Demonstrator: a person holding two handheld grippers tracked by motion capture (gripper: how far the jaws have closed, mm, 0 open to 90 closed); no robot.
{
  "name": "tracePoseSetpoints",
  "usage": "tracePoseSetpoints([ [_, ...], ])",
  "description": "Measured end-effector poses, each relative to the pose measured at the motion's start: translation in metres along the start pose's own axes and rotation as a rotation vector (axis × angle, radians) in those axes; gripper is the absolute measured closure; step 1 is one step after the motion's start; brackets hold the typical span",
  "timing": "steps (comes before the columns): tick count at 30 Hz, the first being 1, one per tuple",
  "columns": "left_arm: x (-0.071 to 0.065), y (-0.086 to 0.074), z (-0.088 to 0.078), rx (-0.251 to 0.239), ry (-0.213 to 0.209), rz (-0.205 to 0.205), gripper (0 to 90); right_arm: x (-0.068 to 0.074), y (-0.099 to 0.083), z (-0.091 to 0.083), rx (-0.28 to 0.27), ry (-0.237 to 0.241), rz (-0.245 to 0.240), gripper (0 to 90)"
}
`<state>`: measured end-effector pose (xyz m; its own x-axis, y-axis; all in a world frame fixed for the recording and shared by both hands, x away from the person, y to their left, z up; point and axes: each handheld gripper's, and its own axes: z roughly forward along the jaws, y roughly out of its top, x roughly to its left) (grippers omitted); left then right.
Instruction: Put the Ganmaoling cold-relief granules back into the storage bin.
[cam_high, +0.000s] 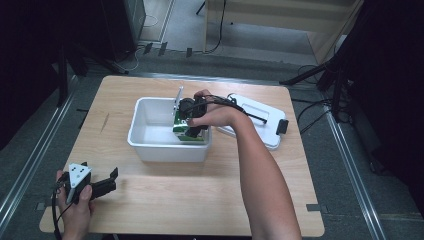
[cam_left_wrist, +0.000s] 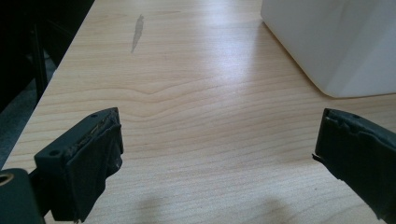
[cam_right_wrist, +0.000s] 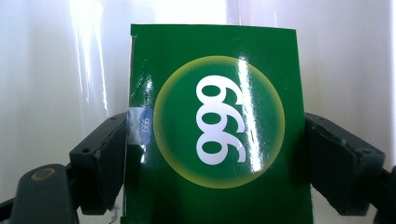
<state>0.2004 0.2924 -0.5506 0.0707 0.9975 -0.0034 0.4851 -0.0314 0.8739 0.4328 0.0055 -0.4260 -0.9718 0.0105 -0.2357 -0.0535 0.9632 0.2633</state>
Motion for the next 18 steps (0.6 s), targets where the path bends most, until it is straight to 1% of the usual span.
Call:
tracePoseSetpoints([
  [1,0.0,0.0,0.0,0.0,0.0,-0.001,1.6,0.0005,0.0003,0.0018,0.006,0.001,-0.008,15.0],
  [3,0.0001,0.0,0.0,0.001,0.0,0.002,1.6,0.001,0.0013,0.0022,0.003,-0.014,0.004,14.5],
  [5,-0.0001,0.0001,-0.0001,0.002,-0.002,0.0,1.6,-0.0004,0.0032,-0.0004,-0.025,-0.017,0.019,13.8],
  [7,-0.0001,0.0002,-0.0001,0.002,-0.001,0.0,1.6,-0.0006,0.0048,-0.0025,-0.034,-0.018,0.021,13.9],
  [8,-0.0001,0.0001,0.0,0.001,-0.001,-0.001,1.6,-0.0005,0.0049,-0.0022,-0.03,-0.014,0.013,14.0],
  [11,0.0001,0.0,-0.0001,0.001,-0.002,-0.001,1.6,0.0014,0.0044,-0.0008,-0.016,-0.013,0.013,14.0],
  [16,0.0,0.0002,0.0001,0.001,0.0,0.002,1.6,0.0019,0.0034,-0.001,-0.02,-0.003,0.014,13.7],
  [18,-0.0001,0.0002,0.0002,0.001,-0.001,-0.001,1.6,0.0021,0.0034,-0.003,-0.024,-0.006,0.019,13.0],
])
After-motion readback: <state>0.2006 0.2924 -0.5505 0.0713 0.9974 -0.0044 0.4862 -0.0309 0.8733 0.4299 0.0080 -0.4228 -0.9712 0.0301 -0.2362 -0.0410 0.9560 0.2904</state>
